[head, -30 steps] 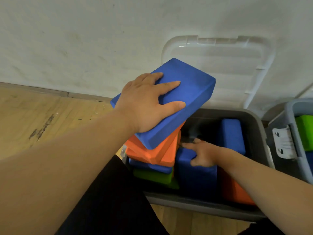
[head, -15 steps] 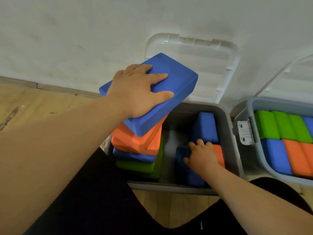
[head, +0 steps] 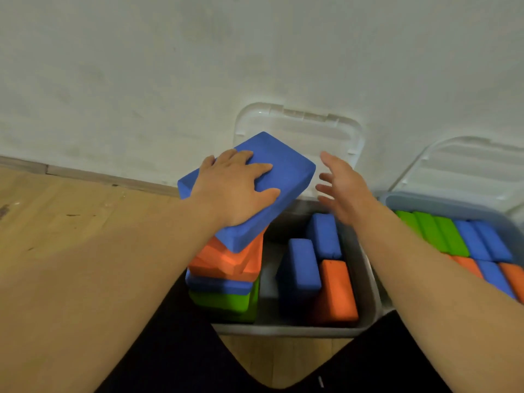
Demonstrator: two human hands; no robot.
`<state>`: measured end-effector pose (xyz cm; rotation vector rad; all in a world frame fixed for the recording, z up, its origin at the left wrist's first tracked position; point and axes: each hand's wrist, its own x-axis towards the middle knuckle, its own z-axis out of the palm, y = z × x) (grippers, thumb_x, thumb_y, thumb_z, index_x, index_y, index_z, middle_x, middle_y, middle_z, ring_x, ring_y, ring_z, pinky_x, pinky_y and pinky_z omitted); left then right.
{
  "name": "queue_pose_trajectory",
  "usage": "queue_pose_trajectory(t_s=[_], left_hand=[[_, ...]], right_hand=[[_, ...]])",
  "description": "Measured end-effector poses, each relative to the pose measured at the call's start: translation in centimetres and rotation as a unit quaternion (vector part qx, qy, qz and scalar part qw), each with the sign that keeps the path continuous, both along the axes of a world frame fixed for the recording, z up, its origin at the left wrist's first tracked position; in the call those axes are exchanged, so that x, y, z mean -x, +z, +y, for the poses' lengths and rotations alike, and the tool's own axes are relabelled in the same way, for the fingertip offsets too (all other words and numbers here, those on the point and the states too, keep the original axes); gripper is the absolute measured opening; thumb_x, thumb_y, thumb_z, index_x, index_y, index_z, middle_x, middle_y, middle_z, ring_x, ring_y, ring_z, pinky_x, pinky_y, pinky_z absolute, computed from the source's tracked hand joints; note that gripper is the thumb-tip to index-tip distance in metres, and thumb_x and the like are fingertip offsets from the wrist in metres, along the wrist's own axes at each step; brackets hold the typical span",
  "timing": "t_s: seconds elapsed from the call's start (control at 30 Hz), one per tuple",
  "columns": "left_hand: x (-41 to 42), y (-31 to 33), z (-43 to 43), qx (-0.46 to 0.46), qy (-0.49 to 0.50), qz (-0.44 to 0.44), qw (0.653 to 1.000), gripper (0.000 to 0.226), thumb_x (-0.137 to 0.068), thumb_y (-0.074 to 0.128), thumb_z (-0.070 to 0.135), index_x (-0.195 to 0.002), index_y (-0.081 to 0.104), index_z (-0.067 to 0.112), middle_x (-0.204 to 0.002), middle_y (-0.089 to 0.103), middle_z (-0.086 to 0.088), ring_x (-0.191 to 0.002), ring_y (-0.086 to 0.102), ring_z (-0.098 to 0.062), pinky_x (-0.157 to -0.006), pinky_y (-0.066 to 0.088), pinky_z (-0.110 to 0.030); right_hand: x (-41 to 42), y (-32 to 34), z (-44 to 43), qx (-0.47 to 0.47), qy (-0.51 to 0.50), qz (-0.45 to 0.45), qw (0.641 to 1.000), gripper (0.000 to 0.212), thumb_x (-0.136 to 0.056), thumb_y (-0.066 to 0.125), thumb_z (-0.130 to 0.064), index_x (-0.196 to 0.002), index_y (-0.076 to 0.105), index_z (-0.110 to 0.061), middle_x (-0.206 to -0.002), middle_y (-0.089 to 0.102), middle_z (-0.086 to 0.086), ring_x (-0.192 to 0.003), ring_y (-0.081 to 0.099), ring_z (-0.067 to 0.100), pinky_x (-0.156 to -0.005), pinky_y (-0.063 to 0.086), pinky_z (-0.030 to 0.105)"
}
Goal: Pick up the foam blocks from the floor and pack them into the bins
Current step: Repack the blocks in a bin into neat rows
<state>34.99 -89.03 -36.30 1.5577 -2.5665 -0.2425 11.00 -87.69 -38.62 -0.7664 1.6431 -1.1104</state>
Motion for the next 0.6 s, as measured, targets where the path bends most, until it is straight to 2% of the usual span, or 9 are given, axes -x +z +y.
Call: queue_pose_trajectory(t_s=[0.07, 0.1, 0.17, 0.23, 0.33, 0.43, 0.5, 0.57, 0.6], left_hand=[[0.3, 0.6, 0.6, -0.02, -0.024, -0.034, 0.999, 0.075, -0.088, 0.039, 0.079, -0.156, 0.029, 0.047, -0.168, 0.019, -0.002, -0.155, 0.01, -0.025, -0.123, 0.01, -0.056], [0.3, 0.9, 0.9, -0.036, -0.035, -0.05, 0.998, 0.079, -0.087, 0.038, 0.081, -0.158, 0.024, 0.046, -0.169, 0.014, -0.002, -0.156, 0.005, -0.025, -0.123, 0.007, -0.057], [0.2, 1.6, 1.3, -0.058, -0.04, -0.058, 0.996, 0.083, -0.086, 0.036, 0.083, -0.158, 0.019, 0.047, -0.17, 0.009, 0.0, -0.157, 0.001, -0.024, -0.123, 0.004, -0.059], [-0.5, 1.9, 1.6, -0.042, -0.029, -0.024, 0.998, 0.083, -0.086, 0.035, 0.084, -0.158, 0.02, 0.046, -0.17, 0.011, 0.002, -0.157, 0.003, -0.021, -0.122, 0.004, -0.061], [-1.5, 1.2, 1.9, 0.015, 0.021, 0.087, 0.996, 0.091, -0.082, 0.025, 0.087, -0.16, 0.015, 0.042, -0.168, 0.018, -0.001, -0.155, 0.013, -0.021, -0.123, 0.014, -0.057], [-2.2, -0.5, 1.9, -0.038, 0.053, 0.187, 0.98, 0.094, -0.083, 0.022, 0.086, -0.162, 0.004, 0.038, -0.17, 0.015, -0.002, -0.155, 0.015, -0.022, -0.125, 0.017, -0.046], [-2.5, -2.6, 2.3, -0.109, 0.027, 0.11, 0.988, 0.097, -0.08, 0.02, 0.088, -0.162, -0.003, 0.039, -0.171, 0.006, -0.003, -0.157, 0.008, -0.022, -0.126, 0.009, -0.041], [-2.7, -4.8, 2.6, -0.109, 0.002, -0.053, 0.993, 0.1, -0.073, 0.008, 0.092, -0.16, -0.005, 0.045, -0.172, -0.001, -0.005, -0.158, -0.001, -0.027, -0.127, 0.003, -0.047], [-2.6, -5.5, 2.7, -0.096, 0.001, -0.098, 0.991, 0.096, -0.075, 0.008, 0.092, -0.159, -0.005, 0.047, -0.172, -0.004, -0.005, -0.157, -0.004, -0.03, -0.126, 0.001, -0.049]], right_hand=[[-1.1, 1.2, -1.1, -0.016, 0.053, 0.025, 0.998, 0.066, -0.09, 0.062, -0.061, -0.148, 0.045, -0.035, -0.138, 0.054, -0.008, -0.119, 0.059, 0.02, -0.107, 0.047, 0.046], [-1.6, 1.4, -1.4, -0.023, 0.072, 0.022, 0.997, 0.063, -0.091, 0.064, -0.056, -0.148, 0.046, -0.035, -0.138, 0.058, -0.008, -0.117, 0.061, 0.019, -0.106, 0.049, 0.047], [-2.2, 1.4, -1.5, -0.036, 0.089, 0.007, 0.995, 0.057, -0.091, 0.07, -0.045, -0.143, 0.053, -0.032, -0.134, 0.064, -0.004, -0.114, 0.065, 0.018, -0.1, 0.056, 0.044], [-2.0, 2.2, -1.6, -0.015, 0.09, 0.004, 0.996, 0.063, -0.086, 0.075, -0.042, -0.144, 0.053, -0.034, -0.132, 0.067, -0.006, -0.115, 0.067, 0.019, -0.088, 0.06, 0.039], [-0.6, 5.3, -0.8, 0.074, 0.008, 0.008, 0.997, 0.062, -0.087, 0.075, -0.033, -0.145, 0.052, -0.035, -0.129, 0.065, -0.011, -0.112, 0.066, 0.013, -0.082, 0.055, 0.033], [2.4, 7.1, 1.1, 0.18, -0.132, 0.047, 0.974, 0.071, -0.081, 0.076, -0.034, -0.147, 0.05, -0.034, -0.14, 0.056, -0.011, -0.118, 0.061, 0.01, -0.098, 0.054, 0.037], [3.6, 6.8, 2.8, 0.202, -0.203, 0.134, 0.949, 0.076, -0.08, 0.074, -0.041, -0.15, 0.046, -0.035, -0.146, 0.049, -0.009, -0.125, 0.054, 0.008, -0.11, 0.046, 0.037], [3.9, 4.5, 4.4, 0.184, -0.237, 0.245, 0.922, 0.078, -0.084, 0.071, -0.044, -0.155, 0.04, -0.034, -0.147, 0.044, 0.001, -0.129, 0.049, 0.016, -0.115, 0.039, 0.036], [3.6, 3.1, 5.2, 0.174, -0.23, 0.296, 0.91, 0.079, -0.087, 0.071, -0.043, -0.157, 0.037, -0.032, -0.147, 0.042, 0.008, -0.132, 0.047, 0.023, -0.116, 0.036, 0.036]])
